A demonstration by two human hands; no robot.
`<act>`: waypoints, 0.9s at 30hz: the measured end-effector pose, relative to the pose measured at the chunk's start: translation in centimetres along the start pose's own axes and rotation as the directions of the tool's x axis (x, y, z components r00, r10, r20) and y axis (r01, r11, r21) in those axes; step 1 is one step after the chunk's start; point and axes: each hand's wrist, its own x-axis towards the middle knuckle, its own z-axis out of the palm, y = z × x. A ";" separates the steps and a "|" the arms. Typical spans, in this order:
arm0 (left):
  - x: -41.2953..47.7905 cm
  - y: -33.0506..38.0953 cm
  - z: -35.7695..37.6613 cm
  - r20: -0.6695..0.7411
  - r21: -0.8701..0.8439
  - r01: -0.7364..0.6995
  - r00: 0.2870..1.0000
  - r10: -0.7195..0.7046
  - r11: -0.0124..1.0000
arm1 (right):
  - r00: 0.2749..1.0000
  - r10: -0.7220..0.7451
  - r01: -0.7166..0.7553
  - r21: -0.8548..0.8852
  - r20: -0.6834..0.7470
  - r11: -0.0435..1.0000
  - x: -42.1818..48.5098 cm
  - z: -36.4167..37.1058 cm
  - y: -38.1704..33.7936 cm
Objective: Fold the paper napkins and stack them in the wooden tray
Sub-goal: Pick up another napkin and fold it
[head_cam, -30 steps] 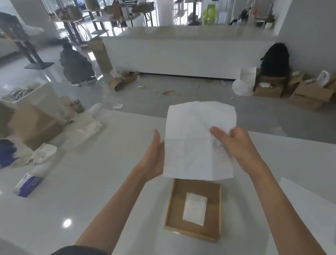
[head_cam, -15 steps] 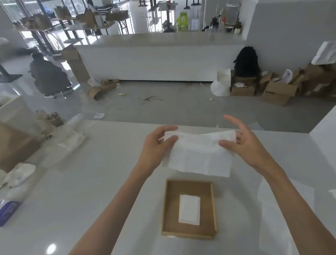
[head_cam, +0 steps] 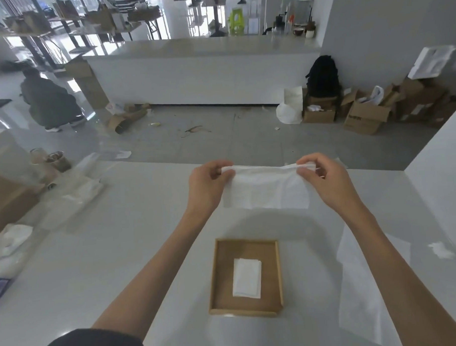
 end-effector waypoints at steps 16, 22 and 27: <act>0.9 0.0 0.0 0.314 0.508 -0.249 0.945 0.092 0.824 | 0.993 -0.064 0.074 -0.097 0.097 0.993 0.6 -1.9 -1.7; -1.4 0.3 4.1 0.708 0.215 -0.199 0.706 -0.012 0.956 | 0.831 0.011 0.279 -0.436 0.556 0.856 1.9 -0.1 -6.5; -2.9 -0.8 4.5 0.687 -0.054 0.147 0.723 -0.070 0.988 | 0.822 -0.104 0.392 -0.422 0.560 0.817 2.9 -0.5 -8.3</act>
